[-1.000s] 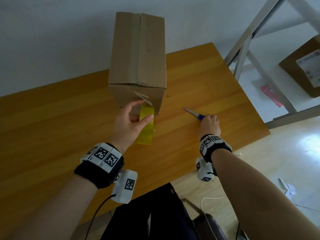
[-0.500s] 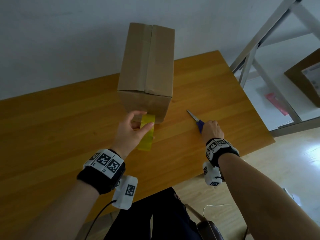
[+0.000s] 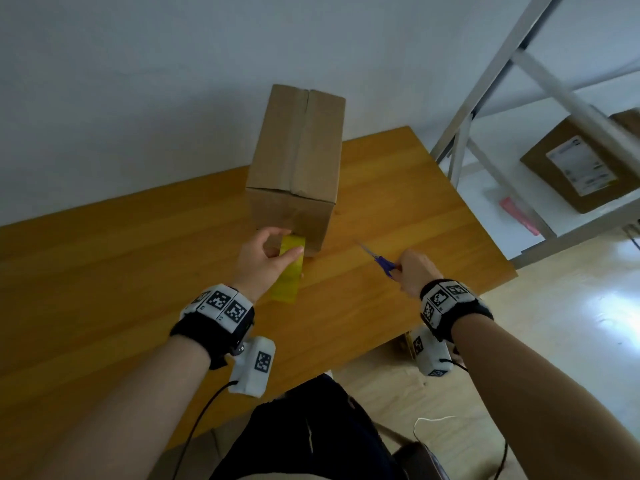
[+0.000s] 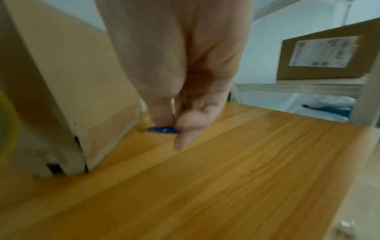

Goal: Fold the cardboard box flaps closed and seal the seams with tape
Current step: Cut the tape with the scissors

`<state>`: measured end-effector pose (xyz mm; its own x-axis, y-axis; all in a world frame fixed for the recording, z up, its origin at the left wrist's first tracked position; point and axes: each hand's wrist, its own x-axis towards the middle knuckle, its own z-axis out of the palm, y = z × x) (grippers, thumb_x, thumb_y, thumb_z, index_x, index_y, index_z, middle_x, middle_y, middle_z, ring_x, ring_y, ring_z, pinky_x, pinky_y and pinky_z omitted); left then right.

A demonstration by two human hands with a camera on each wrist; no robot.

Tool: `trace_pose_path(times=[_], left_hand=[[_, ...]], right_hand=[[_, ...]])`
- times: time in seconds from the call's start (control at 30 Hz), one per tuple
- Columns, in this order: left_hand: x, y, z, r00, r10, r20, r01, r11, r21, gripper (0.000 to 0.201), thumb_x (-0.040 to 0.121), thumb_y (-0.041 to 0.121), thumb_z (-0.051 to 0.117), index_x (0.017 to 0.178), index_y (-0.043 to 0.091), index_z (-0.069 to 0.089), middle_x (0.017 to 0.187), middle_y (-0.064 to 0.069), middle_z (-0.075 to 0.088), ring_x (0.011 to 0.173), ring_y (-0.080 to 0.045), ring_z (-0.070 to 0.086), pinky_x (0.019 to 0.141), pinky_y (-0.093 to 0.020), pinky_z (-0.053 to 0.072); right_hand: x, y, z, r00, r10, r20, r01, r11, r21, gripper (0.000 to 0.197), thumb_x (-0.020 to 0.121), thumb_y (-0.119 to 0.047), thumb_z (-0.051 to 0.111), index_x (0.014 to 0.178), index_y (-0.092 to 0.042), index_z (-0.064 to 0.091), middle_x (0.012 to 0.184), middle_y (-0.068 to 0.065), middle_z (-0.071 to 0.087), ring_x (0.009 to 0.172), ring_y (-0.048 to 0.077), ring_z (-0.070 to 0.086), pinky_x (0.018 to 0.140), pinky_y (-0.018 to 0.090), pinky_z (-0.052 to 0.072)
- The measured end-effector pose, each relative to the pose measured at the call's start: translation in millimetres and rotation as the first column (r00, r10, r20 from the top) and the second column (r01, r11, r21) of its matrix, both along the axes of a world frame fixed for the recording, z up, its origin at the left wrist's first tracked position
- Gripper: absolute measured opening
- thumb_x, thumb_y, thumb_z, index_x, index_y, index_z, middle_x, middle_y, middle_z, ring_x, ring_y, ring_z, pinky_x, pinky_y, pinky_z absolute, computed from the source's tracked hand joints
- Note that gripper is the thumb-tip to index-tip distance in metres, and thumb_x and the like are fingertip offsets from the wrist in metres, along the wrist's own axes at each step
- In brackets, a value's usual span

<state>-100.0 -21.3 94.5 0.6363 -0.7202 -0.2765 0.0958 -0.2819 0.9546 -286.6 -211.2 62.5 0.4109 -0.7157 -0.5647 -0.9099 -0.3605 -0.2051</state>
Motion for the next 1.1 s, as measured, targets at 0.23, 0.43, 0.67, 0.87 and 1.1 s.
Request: trace_pose_path(times=[0.23,0.43,0.67,0.87,1.1], left_hand=[[5.4,2.3,-1.0,0.99,-0.036,0.14,0.019,0.993,0.116,0.031,0.079,0.025,0.072,0.107,0.021,0.06,0.106,0.001,0.061,0.092,-0.015,0.058,0.064,-0.019,0.044],[7.6,-0.1,1.8,0.982,0.013,0.189,-0.047,0.983,0.177,0.024,0.08,0.034,0.07,0.099,0.023,0.061,0.112,0.001,0.06,0.105,-0.018,0.054,0.084,-0.03,0.044],[6.7,6.5,10.3,0.959,-0.011,0.284,-0.05,0.977,0.205,0.03,0.08,0.036,0.069,0.103,0.019,0.059,0.101,0.002,0.059,0.091,-0.014,0.053,0.073,-0.023,0.04],[11.7,9.7,8.0,0.97,-0.035,0.239,-0.029,0.965,0.26,0.037,0.08,0.039,0.068,0.111,0.021,0.058,0.112,0.003,0.058,0.101,-0.016,0.054,0.079,-0.028,0.044],[16.2,10.0,0.7,0.967,-0.018,0.252,-0.053,0.961,0.272,0.028,0.079,0.043,0.068,0.102,0.028,0.061,0.112,0.005,0.062,0.096,-0.016,0.058,0.078,-0.031,0.05]], right_hand=[[-9.8,12.9,52.2,0.959,-0.125,0.254,-0.025,0.857,0.515,0.008,0.089,-0.007,0.064,0.091,-0.001,0.067,0.084,0.012,0.071,0.066,0.018,0.069,0.071,0.032,0.059],[9.0,12.5,81.3,0.963,-0.139,0.232,-0.046,0.76,0.648,0.008,0.089,-0.015,0.065,0.091,-0.007,0.067,0.086,0.003,0.066,0.071,0.012,0.063,0.075,0.029,0.058],[40.8,17.0,93.7,0.968,-0.052,0.246,-0.12,0.765,0.633,0.023,0.089,-0.03,0.065,0.1,-0.009,0.064,0.097,0.007,0.063,0.078,0.016,0.065,0.068,0.028,0.057],[63.5,16.5,96.8,0.972,0.013,0.233,-0.161,0.76,0.629,0.022,0.089,-0.035,0.063,0.099,-0.016,0.063,0.102,0.007,0.064,0.084,0.02,0.065,0.075,0.032,0.058],[82.8,14.5,99.7,0.972,0.051,0.23,-0.191,0.74,0.645,0.033,0.087,-0.036,0.065,0.106,-0.01,0.063,0.098,0.006,0.064,0.081,0.02,0.063,0.079,0.034,0.058]])
